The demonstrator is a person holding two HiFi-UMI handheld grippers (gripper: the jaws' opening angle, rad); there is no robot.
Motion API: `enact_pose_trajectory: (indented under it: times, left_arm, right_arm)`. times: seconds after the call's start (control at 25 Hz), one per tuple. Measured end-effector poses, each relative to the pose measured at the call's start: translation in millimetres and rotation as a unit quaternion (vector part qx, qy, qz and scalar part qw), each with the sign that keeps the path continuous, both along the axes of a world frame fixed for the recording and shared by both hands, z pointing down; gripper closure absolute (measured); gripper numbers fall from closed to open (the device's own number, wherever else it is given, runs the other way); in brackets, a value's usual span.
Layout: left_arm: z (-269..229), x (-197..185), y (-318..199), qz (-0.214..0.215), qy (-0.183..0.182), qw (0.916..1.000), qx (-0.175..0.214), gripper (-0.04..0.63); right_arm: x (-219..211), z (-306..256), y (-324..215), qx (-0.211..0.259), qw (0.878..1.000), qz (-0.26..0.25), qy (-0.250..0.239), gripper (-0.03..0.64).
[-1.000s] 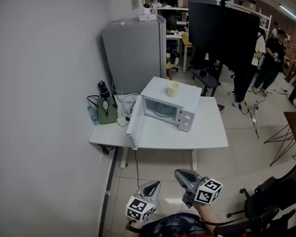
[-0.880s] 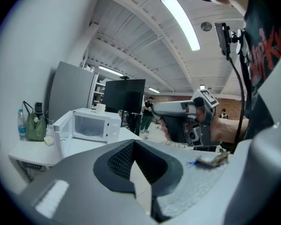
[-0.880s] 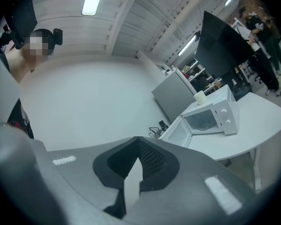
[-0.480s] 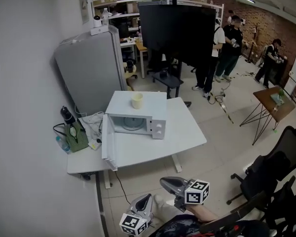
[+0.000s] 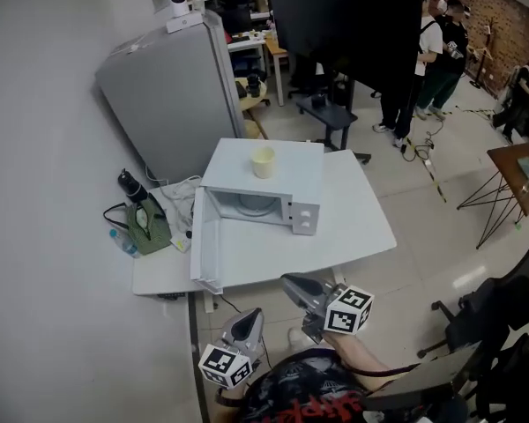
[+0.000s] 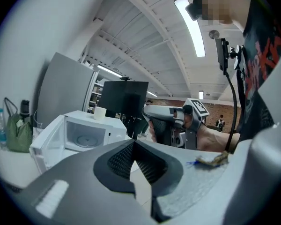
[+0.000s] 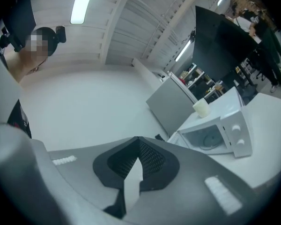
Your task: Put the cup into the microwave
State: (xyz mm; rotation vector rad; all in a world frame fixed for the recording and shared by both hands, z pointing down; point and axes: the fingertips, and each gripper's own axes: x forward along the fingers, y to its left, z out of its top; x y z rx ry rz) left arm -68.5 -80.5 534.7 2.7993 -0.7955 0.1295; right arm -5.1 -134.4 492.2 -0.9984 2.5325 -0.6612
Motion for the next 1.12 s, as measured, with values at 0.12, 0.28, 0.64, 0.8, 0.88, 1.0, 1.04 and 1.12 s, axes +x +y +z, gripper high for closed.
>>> enact_pose_trajectory:
  times: [0.12, 0.28, 0.64, 0.8, 0.88, 1.0, 1.04, 1.12]
  left_arm:
    - [-13, 21, -37, 0.024, -0.025, 0.9992, 0.02, 0.594]
    - [-14, 42, -73, 0.037, -0.033, 0.9986, 0.019, 0.594]
    - [2, 32, -145, 0.036, -0.012, 0.9992, -0.015, 0.594]
    - [-7, 9, -195, 0.029, -0.013, 0.9995, 0.002, 0.594]
    - [-14, -2, -215, 0.025, -0.011, 0.9995, 0.014, 0.594]
    - [-20, -19, -236, 0.011, -0.002, 0.9997, 0.022, 0.594]
    - [-20, -26, -241, 0.006, -0.001, 0.9997, 0.022, 0.594]
    - [-16, -37, -249, -0.003, 0.001, 0.9998, 0.018, 0.594]
  right_arm:
    - [32, -15, -37, 0.017, 0.999, 0.032, -0.011, 0.617]
    - [61, -9, -62, 0.003, 0.998, 0.058, -0.02, 0.617]
    - [43, 12, -123, -0.008, 0.996, 0.065, 0.052, 0.617]
    - [25, 3, -163, 0.032, 0.976, 0.109, 0.185, 0.617]
    - [16, 0, -183, 0.049, 0.956, 0.128, 0.257, 0.595]
    - [6, 1, -211, 0.06, 0.94, 0.139, 0.307, 0.573]
    - [4, 4, -221, 0.057, 0.936, 0.143, 0.315, 0.554]
    - [5, 16, -242, 0.041, 0.93, 0.152, 0.331, 0.458]
